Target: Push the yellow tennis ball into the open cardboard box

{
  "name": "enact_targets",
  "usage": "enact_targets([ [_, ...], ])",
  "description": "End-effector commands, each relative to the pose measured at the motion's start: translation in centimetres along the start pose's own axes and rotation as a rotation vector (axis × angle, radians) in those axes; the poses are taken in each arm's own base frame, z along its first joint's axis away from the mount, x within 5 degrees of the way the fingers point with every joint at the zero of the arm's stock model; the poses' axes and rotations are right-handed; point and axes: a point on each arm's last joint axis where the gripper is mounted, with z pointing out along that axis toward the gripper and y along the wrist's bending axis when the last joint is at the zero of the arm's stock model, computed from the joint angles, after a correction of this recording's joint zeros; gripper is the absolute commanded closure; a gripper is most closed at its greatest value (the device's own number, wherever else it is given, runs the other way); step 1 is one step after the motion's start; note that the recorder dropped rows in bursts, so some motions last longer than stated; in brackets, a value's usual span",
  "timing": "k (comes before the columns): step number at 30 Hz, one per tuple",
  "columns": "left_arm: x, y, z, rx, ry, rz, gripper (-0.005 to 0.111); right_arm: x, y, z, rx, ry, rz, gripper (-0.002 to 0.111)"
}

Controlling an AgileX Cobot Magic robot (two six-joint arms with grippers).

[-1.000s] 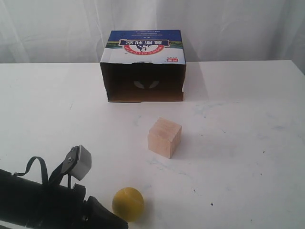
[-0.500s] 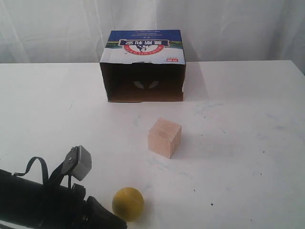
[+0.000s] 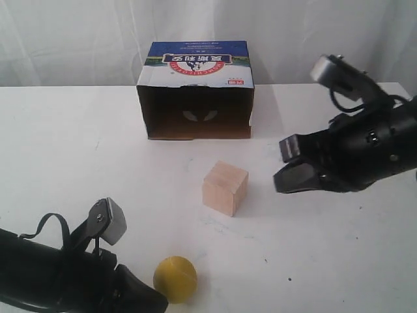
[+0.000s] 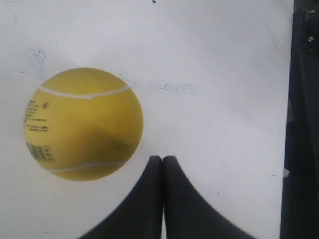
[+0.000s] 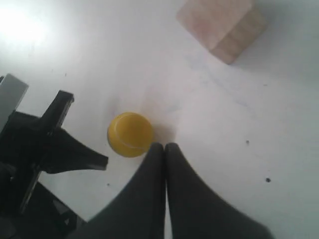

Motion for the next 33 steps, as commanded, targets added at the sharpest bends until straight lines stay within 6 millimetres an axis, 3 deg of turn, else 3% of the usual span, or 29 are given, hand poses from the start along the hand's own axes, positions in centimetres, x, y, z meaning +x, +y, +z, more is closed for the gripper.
enact_targets([
  [1,-0.4,0.0,0.1,-0.009,-0.025,0.137,0.107,0.6,2.0,3.3,-0.047,0.076,-0.027,0.108],
  [9,-1.0,0.2,0.1,-0.013,-0.037,0.155,0.107,1.8,3.3,9.6,-0.045,0.187,-0.02,0.108],
  [15,-1.0,0.2,0.1,-0.012,-0.038,0.155,0.107,2.8,3.7,13.0,-0.019,0.223,-0.016,0.108],
  [21,-1.0,0.3,0.1,-0.018,-0.034,0.155,0.107,3.3,4.2,15.0,-0.02,0.274,-0.03,0.108],
  [33,-0.7,0.9,0.1,-0.083,-0.002,0.142,0.107,3.5,3.6,16.6,-0.002,0.284,0.015,0.108],
])
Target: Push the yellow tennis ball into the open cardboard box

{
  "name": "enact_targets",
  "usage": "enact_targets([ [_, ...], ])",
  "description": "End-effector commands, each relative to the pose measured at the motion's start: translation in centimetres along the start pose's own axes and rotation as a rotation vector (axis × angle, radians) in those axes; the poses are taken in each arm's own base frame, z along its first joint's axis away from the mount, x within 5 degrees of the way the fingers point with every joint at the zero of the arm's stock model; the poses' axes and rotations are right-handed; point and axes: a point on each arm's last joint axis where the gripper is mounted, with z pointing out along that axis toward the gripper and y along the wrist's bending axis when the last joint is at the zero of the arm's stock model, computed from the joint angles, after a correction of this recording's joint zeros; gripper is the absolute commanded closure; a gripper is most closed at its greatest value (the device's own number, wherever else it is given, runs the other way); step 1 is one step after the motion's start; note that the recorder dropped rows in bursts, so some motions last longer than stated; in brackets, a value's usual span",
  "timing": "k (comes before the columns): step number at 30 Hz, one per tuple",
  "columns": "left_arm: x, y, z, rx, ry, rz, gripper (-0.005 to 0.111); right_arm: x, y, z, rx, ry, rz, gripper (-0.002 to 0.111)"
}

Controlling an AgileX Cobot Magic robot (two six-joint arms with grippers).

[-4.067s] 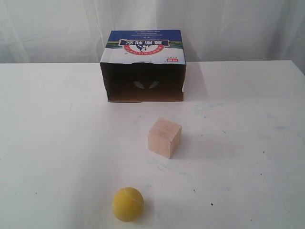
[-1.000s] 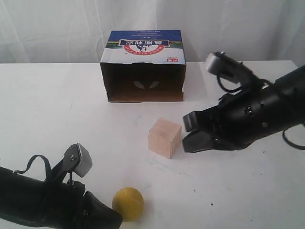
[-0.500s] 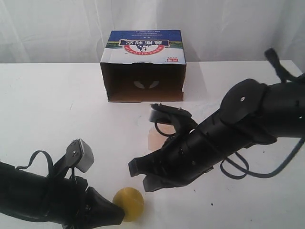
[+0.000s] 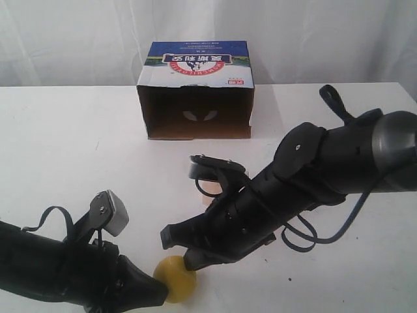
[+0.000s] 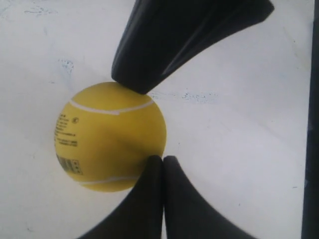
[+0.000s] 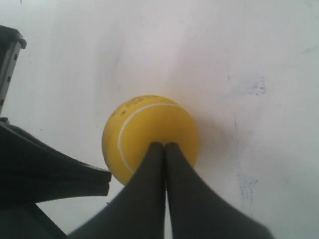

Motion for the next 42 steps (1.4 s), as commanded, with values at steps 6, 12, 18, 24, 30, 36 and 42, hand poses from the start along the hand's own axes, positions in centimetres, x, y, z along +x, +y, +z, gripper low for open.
enact_targets([
  [6,0.3,0.9,0.0,-0.107,0.051,0.134,0.107,-0.4,-0.3,0.5,0.013,-0.033,0.02,0.108],
  [12,0.4,1.0,0.0,-0.118,0.059,0.134,0.107,-0.6,-0.4,0.5,0.026,-0.058,0.011,0.108],
  [18,0.5,1.2,0.0,-0.137,0.073,0.134,0.107,-0.9,-0.5,0.4,0.04,-0.086,0.003,0.108],
  [24,0.6,1.4,-0.1,-0.154,0.085,0.134,0.107,-1.2,-0.7,0.4,0.058,-0.12,-0.002,0.108],
  [30,0.7,1.5,-0.1,-0.167,0.094,0.133,0.107,-1.6,-0.4,0.2,0.053,-0.131,-0.015,0.108],
  [36,0.6,1.6,-0.1,-0.18,0.096,0.138,0.107,-2.4,0.7,-0.3,0.008,-0.12,-0.077,0.108],
  [42,-1.1,2.1,-0.1,-0.193,0.056,0.15,0.107,-2.8,0.8,-0.4,0.013,-0.137,-0.087,0.108],
])
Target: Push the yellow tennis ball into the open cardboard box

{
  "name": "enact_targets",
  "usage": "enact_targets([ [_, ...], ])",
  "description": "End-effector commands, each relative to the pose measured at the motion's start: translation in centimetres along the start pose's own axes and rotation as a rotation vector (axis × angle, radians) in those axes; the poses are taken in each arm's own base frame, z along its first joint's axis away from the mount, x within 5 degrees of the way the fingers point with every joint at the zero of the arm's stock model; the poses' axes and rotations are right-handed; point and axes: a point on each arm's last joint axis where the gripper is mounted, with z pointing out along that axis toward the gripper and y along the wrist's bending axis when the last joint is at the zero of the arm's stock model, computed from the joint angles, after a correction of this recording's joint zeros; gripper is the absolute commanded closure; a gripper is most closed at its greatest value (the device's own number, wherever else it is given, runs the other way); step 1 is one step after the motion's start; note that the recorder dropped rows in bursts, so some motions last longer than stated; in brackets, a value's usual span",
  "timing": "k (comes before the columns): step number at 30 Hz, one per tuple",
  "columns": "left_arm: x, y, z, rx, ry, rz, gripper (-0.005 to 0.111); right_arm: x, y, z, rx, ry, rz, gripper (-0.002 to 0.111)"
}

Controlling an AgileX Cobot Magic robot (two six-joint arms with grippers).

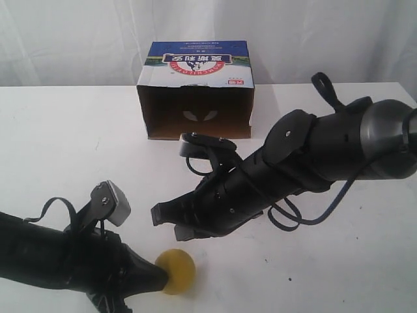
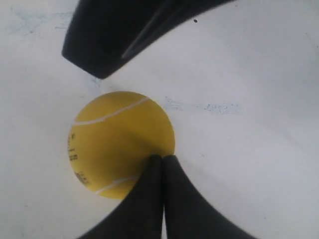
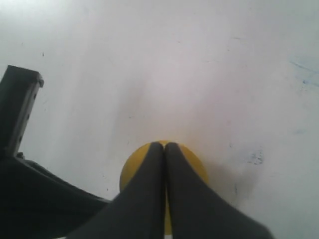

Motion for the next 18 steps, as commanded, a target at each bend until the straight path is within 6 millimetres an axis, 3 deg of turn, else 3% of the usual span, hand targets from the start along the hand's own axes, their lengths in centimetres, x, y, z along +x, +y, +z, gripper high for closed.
enact_targets([
  [1,-0.2,1.5,0.2,-0.123,0.052,0.132,0.107,-0.2,0.1,0.0,0.001,-0.003,-0.029,0.108],
  [9,-0.5,2.2,0.1,-0.19,0.081,0.14,0.107,-0.2,0.2,-0.3,0.01,-0.006,-0.059,0.108],
  [18,-0.5,2.5,0.0,-0.219,0.096,0.142,0.107,-2.3,1.8,-2.1,-0.015,-0.078,-0.129,0.108],
])
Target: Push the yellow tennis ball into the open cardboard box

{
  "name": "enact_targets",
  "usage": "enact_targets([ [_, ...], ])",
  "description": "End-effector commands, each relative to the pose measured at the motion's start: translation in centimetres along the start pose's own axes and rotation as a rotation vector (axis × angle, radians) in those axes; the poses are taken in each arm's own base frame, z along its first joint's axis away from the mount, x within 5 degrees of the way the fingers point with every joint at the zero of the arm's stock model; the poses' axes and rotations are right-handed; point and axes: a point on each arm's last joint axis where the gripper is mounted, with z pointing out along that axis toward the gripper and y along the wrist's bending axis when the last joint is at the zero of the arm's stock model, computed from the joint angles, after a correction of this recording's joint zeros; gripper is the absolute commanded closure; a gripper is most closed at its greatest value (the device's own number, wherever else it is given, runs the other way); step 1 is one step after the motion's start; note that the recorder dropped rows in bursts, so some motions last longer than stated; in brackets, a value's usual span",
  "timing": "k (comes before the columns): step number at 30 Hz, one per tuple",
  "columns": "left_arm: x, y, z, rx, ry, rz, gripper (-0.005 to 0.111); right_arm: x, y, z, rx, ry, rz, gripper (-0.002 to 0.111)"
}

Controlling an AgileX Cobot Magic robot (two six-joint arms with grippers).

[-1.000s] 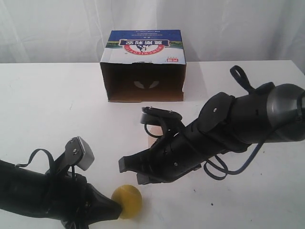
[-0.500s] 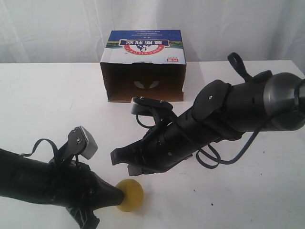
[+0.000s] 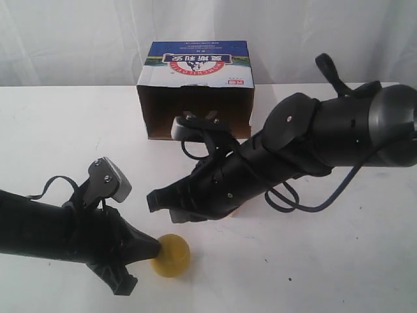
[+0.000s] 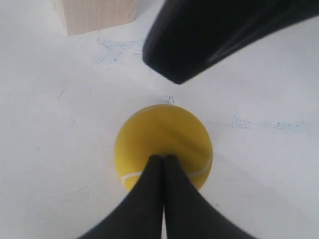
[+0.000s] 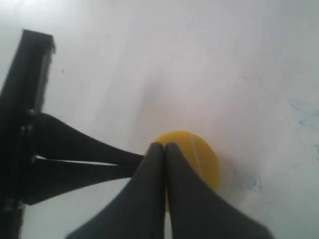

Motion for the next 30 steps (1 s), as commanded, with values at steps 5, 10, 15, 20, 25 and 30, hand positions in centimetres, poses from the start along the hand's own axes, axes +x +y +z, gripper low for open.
enact_targets([
  [5,0.5,1.2,0.4,-0.102,0.074,0.114,0.107,-0.8,0.7,-0.6,-0.01,-0.01,-0.061,0.108],
  [10,-0.3,1.6,0.4,-0.12,0.056,0.127,0.107,-0.2,0.7,-0.6,-0.018,0.052,-0.088,0.108],
  [15,-0.5,1.7,0.4,-0.125,0.054,0.129,0.107,0.6,0.2,-0.7,0.033,0.141,-0.082,0.108],
  [20,-0.5,1.7,0.4,-0.126,0.055,0.129,0.107,0.9,0.2,-0.6,0.044,0.168,-0.087,0.108],
  [25,-0.3,2.0,0.4,-0.162,0.08,0.129,0.107,1.3,0.5,0.6,0.047,0.177,-0.097,0.108],
  [30,0.0,2.4,0.3,-0.201,0.107,0.128,0.107,2.0,0.7,2.1,0.049,0.211,-0.108,0.108],
])
